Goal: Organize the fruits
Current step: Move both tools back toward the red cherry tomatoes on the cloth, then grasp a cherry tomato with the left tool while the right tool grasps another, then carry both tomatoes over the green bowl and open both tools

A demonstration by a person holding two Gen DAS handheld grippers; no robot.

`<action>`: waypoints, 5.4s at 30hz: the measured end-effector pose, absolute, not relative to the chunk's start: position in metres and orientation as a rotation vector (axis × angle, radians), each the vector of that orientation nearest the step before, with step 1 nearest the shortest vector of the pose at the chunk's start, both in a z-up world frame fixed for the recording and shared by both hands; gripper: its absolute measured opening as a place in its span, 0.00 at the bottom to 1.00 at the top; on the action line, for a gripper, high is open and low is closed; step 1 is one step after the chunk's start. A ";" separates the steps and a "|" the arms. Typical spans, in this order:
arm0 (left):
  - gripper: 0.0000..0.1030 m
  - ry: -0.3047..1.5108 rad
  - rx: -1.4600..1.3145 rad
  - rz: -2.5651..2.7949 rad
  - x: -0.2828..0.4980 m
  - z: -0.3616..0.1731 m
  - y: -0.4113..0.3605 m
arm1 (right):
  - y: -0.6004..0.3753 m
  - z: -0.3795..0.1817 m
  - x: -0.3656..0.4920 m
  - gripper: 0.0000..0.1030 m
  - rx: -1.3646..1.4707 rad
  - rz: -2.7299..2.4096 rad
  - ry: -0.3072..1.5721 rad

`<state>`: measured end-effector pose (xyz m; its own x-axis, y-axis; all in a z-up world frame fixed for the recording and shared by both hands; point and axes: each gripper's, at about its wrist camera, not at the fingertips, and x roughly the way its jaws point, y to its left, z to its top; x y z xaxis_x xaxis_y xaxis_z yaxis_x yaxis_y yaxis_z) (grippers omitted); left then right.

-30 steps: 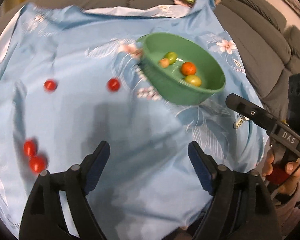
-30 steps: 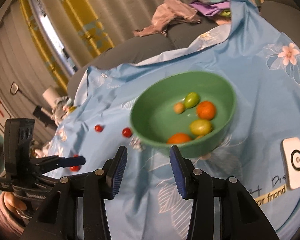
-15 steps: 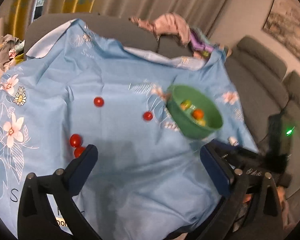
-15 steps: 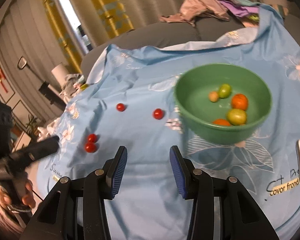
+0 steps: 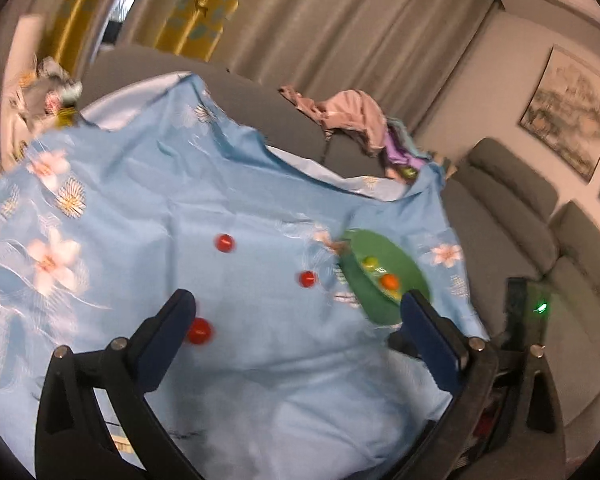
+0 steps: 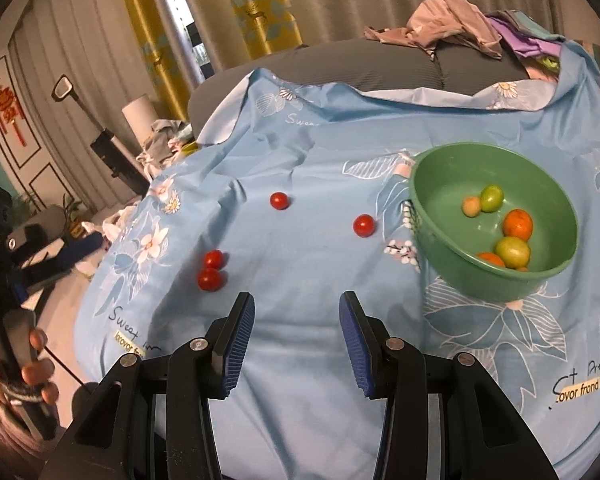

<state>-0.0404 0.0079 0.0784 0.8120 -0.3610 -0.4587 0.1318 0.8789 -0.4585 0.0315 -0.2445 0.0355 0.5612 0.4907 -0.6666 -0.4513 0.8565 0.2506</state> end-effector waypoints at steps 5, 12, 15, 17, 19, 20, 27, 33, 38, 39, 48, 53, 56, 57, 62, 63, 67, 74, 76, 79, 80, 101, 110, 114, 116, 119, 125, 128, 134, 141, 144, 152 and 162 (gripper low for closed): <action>0.99 0.547 -0.385 -0.224 -0.046 0.075 0.012 | -0.235 0.030 0.033 0.43 0.039 0.566 0.820; 1.00 0.606 -0.419 -0.247 -0.038 0.071 0.019 | -0.228 0.024 0.033 0.43 0.031 0.573 0.838; 1.00 0.663 -0.344 -0.174 -0.035 0.062 0.014 | -0.228 0.022 0.034 0.43 0.033 0.579 0.842; 1.00 0.692 -0.327 -0.167 -0.035 0.055 0.014 | -0.227 0.018 0.035 0.43 0.029 0.577 0.852; 1.00 0.720 -0.290 -0.140 -0.036 0.047 0.014 | -0.227 0.015 0.038 0.43 0.032 0.574 0.862; 1.00 0.737 -0.268 -0.117 -0.035 0.043 0.015 | -0.227 0.012 0.040 0.43 0.036 0.574 0.870; 0.99 0.823 -0.246 -0.079 -0.029 0.016 0.026 | -0.219 -0.001 0.049 0.43 0.029 0.575 0.918; 0.98 0.831 -0.174 -0.137 -0.023 0.010 0.013 | -0.205 -0.008 0.056 0.43 0.004 0.604 0.948; 0.89 0.854 -0.129 -0.209 -0.003 0.001 0.005 | -0.200 -0.012 0.063 0.43 0.002 0.618 0.957; 0.86 0.862 -0.130 -0.220 0.003 -0.002 0.005 | -0.200 -0.013 0.066 0.43 0.007 0.618 0.960; 0.66 0.947 -0.086 -0.232 0.046 -0.028 -0.001 | -0.198 -0.024 0.079 0.43 0.014 0.618 0.989; 0.66 0.978 -0.034 -0.228 0.055 -0.035 -0.007 | -0.199 -0.031 0.085 0.43 0.025 0.621 1.015; 0.68 1.001 -0.023 -0.232 0.059 -0.039 -0.009 | -0.198 -0.032 0.087 0.43 0.019 0.623 1.017; 0.68 1.006 -0.010 -0.227 0.060 -0.040 -0.011 | -0.197 -0.032 0.087 0.43 0.017 0.625 1.017; 0.68 1.042 0.059 -0.214 0.066 -0.044 -0.020 | -0.199 -0.031 0.087 0.43 0.023 0.626 1.014; 0.68 1.050 0.063 -0.218 0.067 -0.044 -0.021 | -0.199 -0.031 0.088 0.43 0.025 0.625 1.014; 0.64 1.091 0.055 -0.220 0.070 -0.053 -0.023 | -0.200 -0.031 0.087 0.43 0.023 0.627 1.012; 0.45 1.062 0.074 -0.172 0.068 -0.055 -0.019 | -0.204 -0.028 0.086 0.43 0.019 0.629 1.001; 0.37 1.055 0.064 -0.165 0.069 -0.054 -0.016 | -0.203 -0.028 0.085 0.43 0.017 0.628 1.002; 0.30 1.058 0.028 -0.175 0.070 -0.055 -0.012 | -0.204 -0.029 0.085 0.43 0.013 0.628 1.003; 0.30 1.054 0.023 -0.179 0.071 -0.055 -0.012 | -0.204 -0.029 0.085 0.43 0.011 0.629 1.003; 0.30 0.904 -0.121 -0.230 0.046 -0.010 0.010 | -0.185 -0.027 0.091 0.43 0.007 0.692 0.995; 0.30 0.858 -0.162 -0.198 0.026 0.004 0.040 | -0.128 -0.027 0.109 0.43 -0.066 0.840 0.992; 0.30 0.849 -0.173 -0.181 0.022 0.006 0.051 | -0.099 -0.033 0.119 0.43 -0.132 0.882 1.016; 0.30 0.850 -0.184 -0.175 0.021 0.005 0.056 | -0.087 -0.035 0.123 0.43 -0.155 0.906 1.022; 0.30 0.852 -0.190 -0.175 0.021 0.003 0.059 | -0.067 -0.041 0.128 0.43 -0.208 0.932 1.034; 0.30 0.855 -0.193 -0.193 0.022 0.001 0.061 | -0.046 -0.052 0.135 0.43 -0.295 0.960 1.047; 0.30 0.858 -0.192 -0.197 0.023 0.000 0.061 | -0.043 -0.052 0.135 0.43 -0.325 0.979 1.022; 0.30 0.868 -0.188 -0.196 0.025 0.000 0.058 | -0.043 -0.052 0.132 0.30 -0.368 0.938 0.982; 0.30 0.873 -0.166 -0.199 0.024 0.005 0.050 | -0.059 -0.042 0.127 0.30 -0.297 0.915 0.971; 0.30 0.876 -0.151 -0.204 0.023 0.007 0.044 | -0.076 -0.031 0.121 0.30 -0.247 0.901 0.953; 0.30 0.885 -0.101 -0.246 0.025 0.014 0.013 | -0.130 -0.011 0.101 0.30 -0.124 0.840 0.906; 0.30 0.832 -0.016 -0.411 0.054 0.042 -0.063 | -0.242 0.028 0.092 0.30 0.011 0.637 0.787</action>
